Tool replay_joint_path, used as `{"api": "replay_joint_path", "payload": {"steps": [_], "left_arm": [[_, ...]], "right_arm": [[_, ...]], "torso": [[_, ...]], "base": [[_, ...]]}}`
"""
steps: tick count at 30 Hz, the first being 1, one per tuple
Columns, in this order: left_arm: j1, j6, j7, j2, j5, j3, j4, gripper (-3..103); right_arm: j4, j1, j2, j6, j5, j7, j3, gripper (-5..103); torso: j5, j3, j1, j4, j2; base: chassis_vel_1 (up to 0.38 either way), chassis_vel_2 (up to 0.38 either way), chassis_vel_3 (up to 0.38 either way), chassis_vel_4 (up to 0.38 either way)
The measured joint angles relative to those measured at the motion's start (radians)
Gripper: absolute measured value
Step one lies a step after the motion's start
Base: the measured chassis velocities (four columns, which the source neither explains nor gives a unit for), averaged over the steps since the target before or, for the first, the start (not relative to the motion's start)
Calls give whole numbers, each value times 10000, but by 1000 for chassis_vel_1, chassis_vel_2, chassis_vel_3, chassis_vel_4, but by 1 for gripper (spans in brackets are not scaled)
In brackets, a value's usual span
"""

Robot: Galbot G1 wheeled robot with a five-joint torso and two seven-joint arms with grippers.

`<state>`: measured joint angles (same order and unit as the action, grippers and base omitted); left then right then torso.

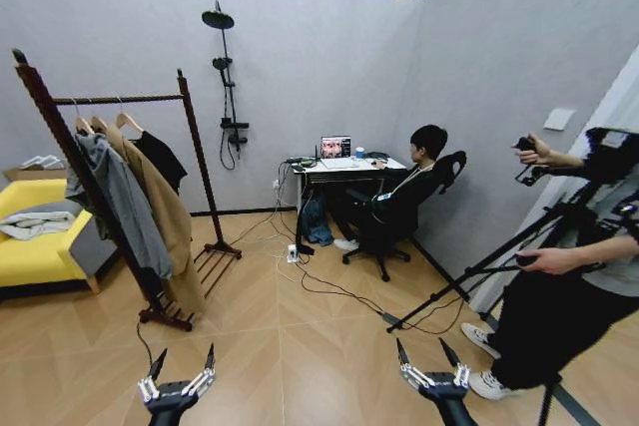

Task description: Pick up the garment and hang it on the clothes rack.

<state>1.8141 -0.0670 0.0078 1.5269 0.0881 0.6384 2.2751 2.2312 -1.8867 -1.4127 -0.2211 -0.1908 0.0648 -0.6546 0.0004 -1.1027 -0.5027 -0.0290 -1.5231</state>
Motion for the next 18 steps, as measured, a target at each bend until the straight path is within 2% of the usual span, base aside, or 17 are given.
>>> {"api": "replay_joint_path", "payload": {"steps": [18], "left_arm": [[0,0,-3,-1,0,4,-1,100]], "right_arm": [[0,0,0,0,0,0,3,100]], "torso": [[-4,0,-1,1,0]], "base": [[-8,-6,5,5]]}}
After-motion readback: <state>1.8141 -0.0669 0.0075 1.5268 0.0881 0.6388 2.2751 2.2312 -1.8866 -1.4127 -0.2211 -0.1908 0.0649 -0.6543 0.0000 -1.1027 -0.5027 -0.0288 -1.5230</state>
